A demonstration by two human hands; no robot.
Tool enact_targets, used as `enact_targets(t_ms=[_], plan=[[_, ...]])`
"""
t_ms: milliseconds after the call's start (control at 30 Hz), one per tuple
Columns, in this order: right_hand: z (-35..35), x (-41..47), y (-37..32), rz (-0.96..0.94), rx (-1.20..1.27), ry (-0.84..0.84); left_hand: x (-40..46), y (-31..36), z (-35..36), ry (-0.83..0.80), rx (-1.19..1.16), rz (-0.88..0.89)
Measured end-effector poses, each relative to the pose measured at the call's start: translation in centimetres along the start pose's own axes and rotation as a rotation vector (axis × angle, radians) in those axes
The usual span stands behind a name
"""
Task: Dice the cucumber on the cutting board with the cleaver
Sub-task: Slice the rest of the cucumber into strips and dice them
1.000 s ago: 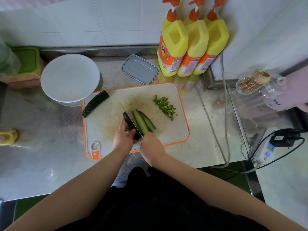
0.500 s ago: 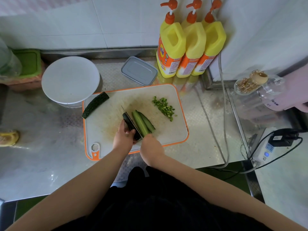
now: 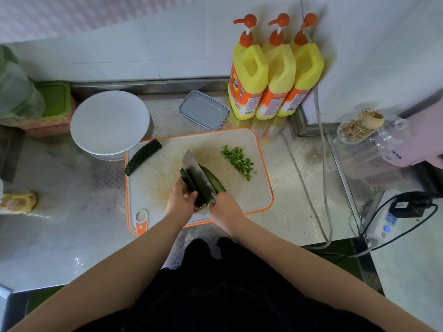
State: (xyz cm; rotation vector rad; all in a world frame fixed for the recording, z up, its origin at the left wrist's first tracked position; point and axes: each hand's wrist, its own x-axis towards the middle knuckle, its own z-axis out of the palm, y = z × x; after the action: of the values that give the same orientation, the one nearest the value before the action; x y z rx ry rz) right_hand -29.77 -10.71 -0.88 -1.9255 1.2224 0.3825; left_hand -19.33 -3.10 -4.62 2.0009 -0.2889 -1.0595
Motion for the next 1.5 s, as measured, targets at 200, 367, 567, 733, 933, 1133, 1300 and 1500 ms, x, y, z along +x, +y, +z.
enact_targets(t_ms=[200,367,567,733,933,1133,1300,1500], plan=[[0.8,-1.5,0.7,-0.067,0.080,0.082,0.0,0.1,-0.1,-0.008,0.001,-0.001],[1.5,-2.6,0.9,-0.224,0.022,0.071,-0.1,0.1,-0.1,-0.004,0.010,0.012],[1.6,-2.4,0.9,-0.203,0.026,0.071,0.0,0.0,0.0,0.005,0.012,0.018],[1.5,-2.4,0.8,-0.110,0.041,0.058,0.0,-0.1,0.0,0.008,0.017,0.025],[1.0,-2.6,1.0,-0.042,0.041,0.052,-0.3,0.0,-0.1,0.011,0.003,0.011],[0.8,-2.7,1.1,-0.092,-0.026,0.001,-0.4,-0.1,0.0,0.006,-0.074,-0.022],[0.6,-2.4,0.8,-0.148,-0.012,0.042,-0.5,0.1,0.1,0.020,-0.114,-0.028],[0.3,-2.1,0.8,-0.129,-0.054,0.028,-0.7,0.1,0.1,0.037,-0.123,-0.028]])
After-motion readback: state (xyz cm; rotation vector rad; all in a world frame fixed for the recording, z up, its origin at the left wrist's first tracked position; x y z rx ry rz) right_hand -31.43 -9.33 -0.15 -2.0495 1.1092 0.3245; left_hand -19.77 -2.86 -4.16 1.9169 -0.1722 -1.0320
